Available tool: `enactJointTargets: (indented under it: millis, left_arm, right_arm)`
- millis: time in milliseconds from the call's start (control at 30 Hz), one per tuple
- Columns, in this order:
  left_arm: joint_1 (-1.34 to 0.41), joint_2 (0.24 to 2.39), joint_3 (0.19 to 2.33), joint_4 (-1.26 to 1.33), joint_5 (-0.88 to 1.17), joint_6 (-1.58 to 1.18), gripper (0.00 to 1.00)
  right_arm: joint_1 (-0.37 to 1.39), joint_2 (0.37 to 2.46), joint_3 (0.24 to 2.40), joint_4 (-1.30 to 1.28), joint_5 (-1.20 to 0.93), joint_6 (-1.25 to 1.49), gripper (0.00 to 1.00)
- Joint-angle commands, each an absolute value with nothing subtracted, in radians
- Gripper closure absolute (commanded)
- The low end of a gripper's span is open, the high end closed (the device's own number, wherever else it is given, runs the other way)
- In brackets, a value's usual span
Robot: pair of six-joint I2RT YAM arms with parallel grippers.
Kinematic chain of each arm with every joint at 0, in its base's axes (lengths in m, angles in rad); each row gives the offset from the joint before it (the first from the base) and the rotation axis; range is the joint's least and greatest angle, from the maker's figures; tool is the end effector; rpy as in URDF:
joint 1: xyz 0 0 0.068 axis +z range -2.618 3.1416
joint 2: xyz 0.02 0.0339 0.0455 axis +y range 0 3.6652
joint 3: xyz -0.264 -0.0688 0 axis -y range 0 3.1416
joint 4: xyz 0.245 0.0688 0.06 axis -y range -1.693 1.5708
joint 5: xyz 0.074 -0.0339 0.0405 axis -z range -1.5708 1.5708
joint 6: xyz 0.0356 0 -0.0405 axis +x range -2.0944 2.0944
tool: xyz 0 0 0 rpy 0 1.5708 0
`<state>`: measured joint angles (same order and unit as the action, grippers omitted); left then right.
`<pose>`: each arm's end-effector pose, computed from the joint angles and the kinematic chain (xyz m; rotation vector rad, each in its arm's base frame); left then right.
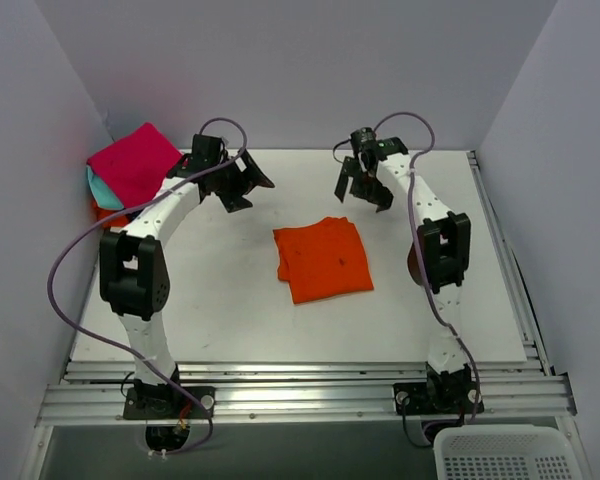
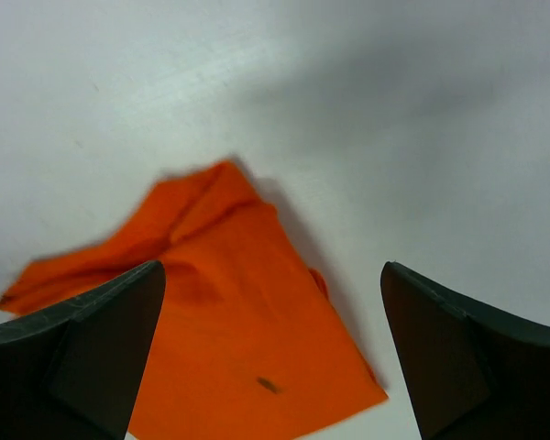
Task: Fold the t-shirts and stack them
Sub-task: Fold the long partially folded tshirt into a neat square, then put the neatly folded tshirt into the corner of the board with the left arm
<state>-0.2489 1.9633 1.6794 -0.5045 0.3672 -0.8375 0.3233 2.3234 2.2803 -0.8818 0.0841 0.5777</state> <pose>0.4316 -0.1229 0.2703 -0.5410 2.4439 -0.9288 0.4880 0.1604 0.2682 0.3537 2.4867 0.2708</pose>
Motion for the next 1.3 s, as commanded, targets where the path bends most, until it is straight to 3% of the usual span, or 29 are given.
enactJointTargets:
  millis: [0, 267, 533, 867, 1233, 1267]
  left_arm:
    - [-0.236, 1.864, 1.647, -0.466, 0.406, -0.808, 0.06]
    - [-0.248, 1.622, 1.21, -0.296, 0.39, -0.833, 0.06]
    - [-0.287, 1.612, 0.87, 0.145, 0.425, -0.968, 0.06]
    - [-0.405, 1.833, 0.906, 0.362, 0.345, -1.029, 0.06]
    - [-0.485, 2.019, 1.049, 0.301, 0.282, -0.996, 0.03]
    - [-0.486, 2.026, 1.057, 0.298, 0.282, -0.997, 0.1]
  right_arm:
    - [0.334, 2.076, 1.988, -0.845, 0.11, 0.597, 0.0]
    - [0.31, 1.792, 1.57, -0.744, 0.138, 0.607, 0.0]
    - [0.295, 1.612, 1.448, -0.782, 0.152, 0.623, 0.0]
    - [0.252, 1.41, 1.333, -0.862, 0.199, 0.621, 0.0]
    - [0.13, 1.209, 1.21, -0.959, 0.209, 0.58, 0.0]
    - [0.12, 1.198, 1.21, -0.962, 0.209, 0.575, 0.0]
